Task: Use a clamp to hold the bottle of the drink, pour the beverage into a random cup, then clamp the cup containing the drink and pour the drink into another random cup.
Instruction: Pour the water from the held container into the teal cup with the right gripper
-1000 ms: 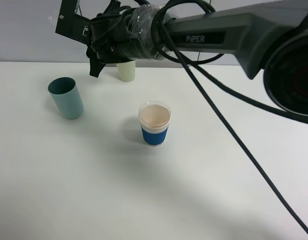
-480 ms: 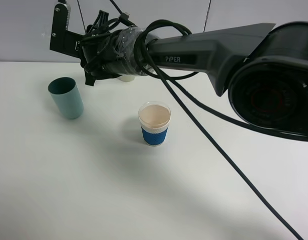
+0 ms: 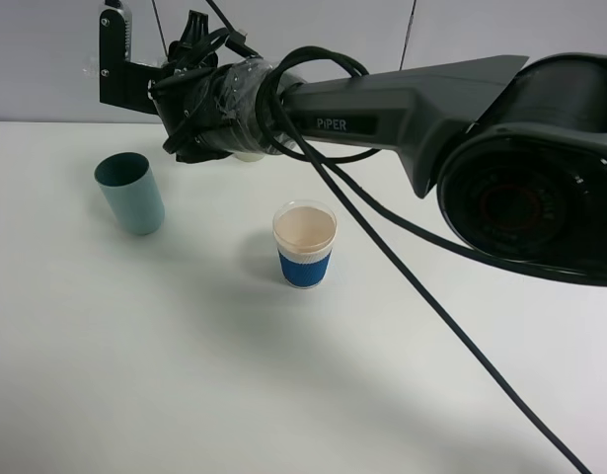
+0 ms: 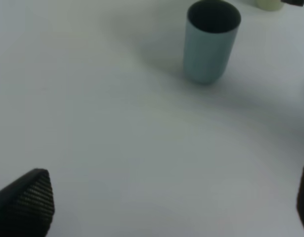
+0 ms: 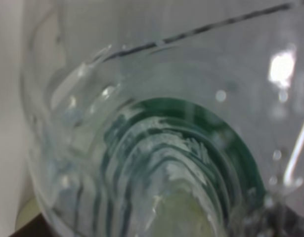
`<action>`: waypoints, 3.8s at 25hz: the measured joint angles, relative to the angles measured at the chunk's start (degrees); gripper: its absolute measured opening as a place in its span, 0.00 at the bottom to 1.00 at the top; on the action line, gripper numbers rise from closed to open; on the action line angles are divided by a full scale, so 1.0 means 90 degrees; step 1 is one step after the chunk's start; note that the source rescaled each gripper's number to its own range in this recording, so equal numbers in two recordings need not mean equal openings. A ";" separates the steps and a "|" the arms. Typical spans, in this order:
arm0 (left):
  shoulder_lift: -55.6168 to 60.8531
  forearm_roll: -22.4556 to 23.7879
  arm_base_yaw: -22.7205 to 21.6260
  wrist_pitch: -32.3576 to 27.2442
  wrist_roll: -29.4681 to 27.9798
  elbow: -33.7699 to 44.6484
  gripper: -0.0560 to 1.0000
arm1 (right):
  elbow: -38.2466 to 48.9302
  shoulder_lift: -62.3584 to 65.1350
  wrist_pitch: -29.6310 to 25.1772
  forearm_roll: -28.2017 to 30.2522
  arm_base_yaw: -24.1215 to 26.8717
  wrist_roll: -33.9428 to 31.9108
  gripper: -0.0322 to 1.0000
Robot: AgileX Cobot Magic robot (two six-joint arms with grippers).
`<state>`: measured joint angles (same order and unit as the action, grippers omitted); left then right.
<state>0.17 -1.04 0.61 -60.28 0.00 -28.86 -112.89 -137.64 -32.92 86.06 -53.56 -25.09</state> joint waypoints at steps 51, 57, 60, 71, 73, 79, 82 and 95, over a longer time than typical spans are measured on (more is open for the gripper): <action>0.0000 0.0000 0.0000 0.0000 0.0000 0.0000 1.00 | 0.0000 0.0000 -0.0956 0.1134 0.0000 0.0961 0.03; 0.0000 0.0000 0.0000 0.0000 0.0000 0.0000 1.00 | 0.0000 0.0000 -0.0945 0.1181 0.0000 0.0999 0.03; 0.0000 0.0000 0.0000 0.0000 0.0000 0.0000 1.00 | 0.0000 0.0000 -0.0837 0.1276 0.0000 0.0999 0.03; 0.0000 0.0000 0.0000 0.0000 0.0000 0.0000 1.00 | 0.0000 0.0000 -0.0783 0.1370 0.0000 0.1191 0.03; 0.0000 0.0000 0.0000 0.0000 0.0000 0.0000 1.00 | 0.0000 0.0000 -0.0783 0.1370 0.0000 0.1191 0.03; 0.0000 0.0000 0.0000 0.0000 0.0000 0.0000 1.00 | 0.0000 0.0000 -0.0783 0.1370 0.0000 0.1194 0.03; 0.0000 0.0000 0.0000 0.0000 0.0000 0.0000 1.00 | 0.0000 0.0000 -0.0783 0.1370 0.0000 0.1194 0.03; 0.0000 0.0000 0.0000 0.0000 0.0000 0.0000 1.00 | 0.0000 0.0000 -0.0783 0.1370 0.0000 0.1268 0.03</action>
<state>0.17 -1.04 0.61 -60.28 0.00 -28.86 -112.89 -137.64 -39.97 98.40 -53.56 -13.67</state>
